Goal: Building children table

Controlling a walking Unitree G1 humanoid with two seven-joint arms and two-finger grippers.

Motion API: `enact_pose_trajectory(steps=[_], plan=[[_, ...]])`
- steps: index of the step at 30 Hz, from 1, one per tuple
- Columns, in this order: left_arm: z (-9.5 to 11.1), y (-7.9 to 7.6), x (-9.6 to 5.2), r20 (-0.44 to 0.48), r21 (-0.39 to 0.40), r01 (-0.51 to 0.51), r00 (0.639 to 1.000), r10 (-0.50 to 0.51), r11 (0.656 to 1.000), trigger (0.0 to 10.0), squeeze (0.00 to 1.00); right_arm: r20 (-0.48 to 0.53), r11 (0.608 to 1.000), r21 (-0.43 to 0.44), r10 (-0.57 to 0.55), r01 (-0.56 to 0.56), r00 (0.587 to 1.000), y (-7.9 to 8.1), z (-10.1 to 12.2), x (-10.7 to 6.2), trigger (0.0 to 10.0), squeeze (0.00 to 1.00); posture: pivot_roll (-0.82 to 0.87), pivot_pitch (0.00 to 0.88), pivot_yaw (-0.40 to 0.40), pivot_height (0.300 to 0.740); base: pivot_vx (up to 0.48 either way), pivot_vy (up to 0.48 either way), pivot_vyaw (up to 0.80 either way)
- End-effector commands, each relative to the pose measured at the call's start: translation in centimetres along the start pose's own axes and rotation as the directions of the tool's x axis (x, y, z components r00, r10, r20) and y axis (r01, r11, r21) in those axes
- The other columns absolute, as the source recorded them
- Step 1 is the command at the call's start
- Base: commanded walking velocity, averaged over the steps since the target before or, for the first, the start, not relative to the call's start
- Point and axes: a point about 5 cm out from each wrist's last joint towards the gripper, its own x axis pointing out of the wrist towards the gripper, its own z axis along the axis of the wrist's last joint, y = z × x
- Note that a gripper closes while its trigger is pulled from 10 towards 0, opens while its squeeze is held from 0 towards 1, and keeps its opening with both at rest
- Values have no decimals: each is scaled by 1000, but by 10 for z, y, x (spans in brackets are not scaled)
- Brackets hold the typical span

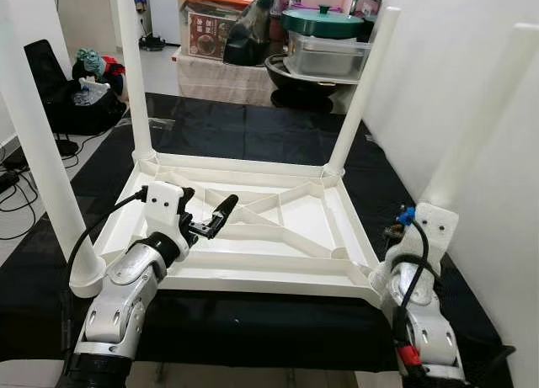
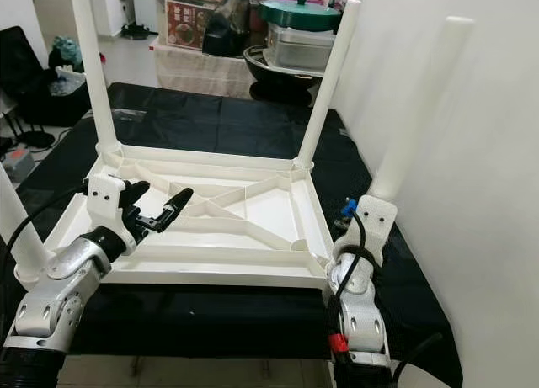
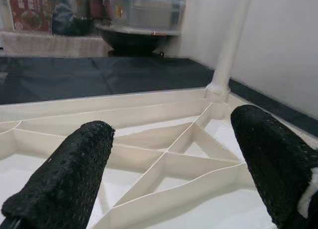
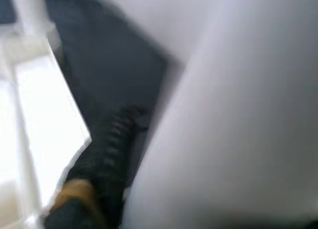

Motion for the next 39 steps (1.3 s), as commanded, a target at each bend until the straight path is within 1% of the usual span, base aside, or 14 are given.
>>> enact_pose_trajectory(steps=[1,2,3,4,9,16,17,21,25,27,29,36,38,39], plan=[[0,-2,1,1,3,16,1000,-16,1000,10000,0,-94,994,-58,-96,91,991,-20,-20,3,10000,718,74,0,-91,740,0,0,0],[0,-2,1,1,3,17,1000,-17,1000,10000,0,-87,994,-59,-94,89,992,-20,-19,3,10000,718,74,0,-91,740,0,0,0],[0,-1,2,1,5,17,1000,-17,1000,10000,0,-63,996,-36,-79,77,995,-20,-14,3,10000,20,71,0,-88,740,0,0,0],[0,-1,2,0,6,18,1000,-18,1000,10000,0,-34,998,-11,-58,57,998,-20,-9,4,10000,0,71,0,-88,740,0,0,0],[1,2,3,-1,14,15,1000,-15,1000,10000,0,83,995,85,52,-59,995,-21,12,4,10000,0,70,0,-87,740,0,0,0],[1,2,3,0,17,14,1000,-14,1000,10000,0,48,993,81,82,-85,995,-22,6,7,10000,0,66,0,-84,740,0,0,0],[1,2,3,1,17,14,1000,-14,1000,10000,0,33,990,93,101,-104,994,-21,3,6,353,0,69,0,-86,740,0,0,0],[1,3,3,0,19,11,1000,-11,1000,10000,0,-8,987,93,130,-129,991,-17,-4,4,0,0,71,0,-87,740,0,0,0],[2,5,2,-1,24,5,1000,-5,1000,10000,0,-103,974,161,176,-158,979,-12,-19,1,0,0,77,0,-90,740,0,0,0],[3,8,2,1,31,-2,1000,2,1000,10000,0,-207,926,333,256,-178,944,-5,-31,-1,0,0,76,0,-89,740,0,0,0],[3,8,3,1,34,-5,1000,5,999,10000,0,-233,911,378,268,-167,935,-4,-33,0,0,0,78,0,-90,740,0,0,0],[4,12,3,5,42,-19,1000,19,999,10000,0,-166,879,436,290,-194,943,-5,-17,8,0,0,78,0,-90,740,0,0,0],[4,13,3,5,43,-23,1000,23,999,10000,0,-74,834,497,314,-238,946,-2,2,12,0,0,76,0,-87,740,0,0,0],[4,13,3,5,43,-23,1000,23,999,10000,0,-74,834,497,314,-238,946,-2,2,12,0,0,76,0,-87,740,0,0,0]])
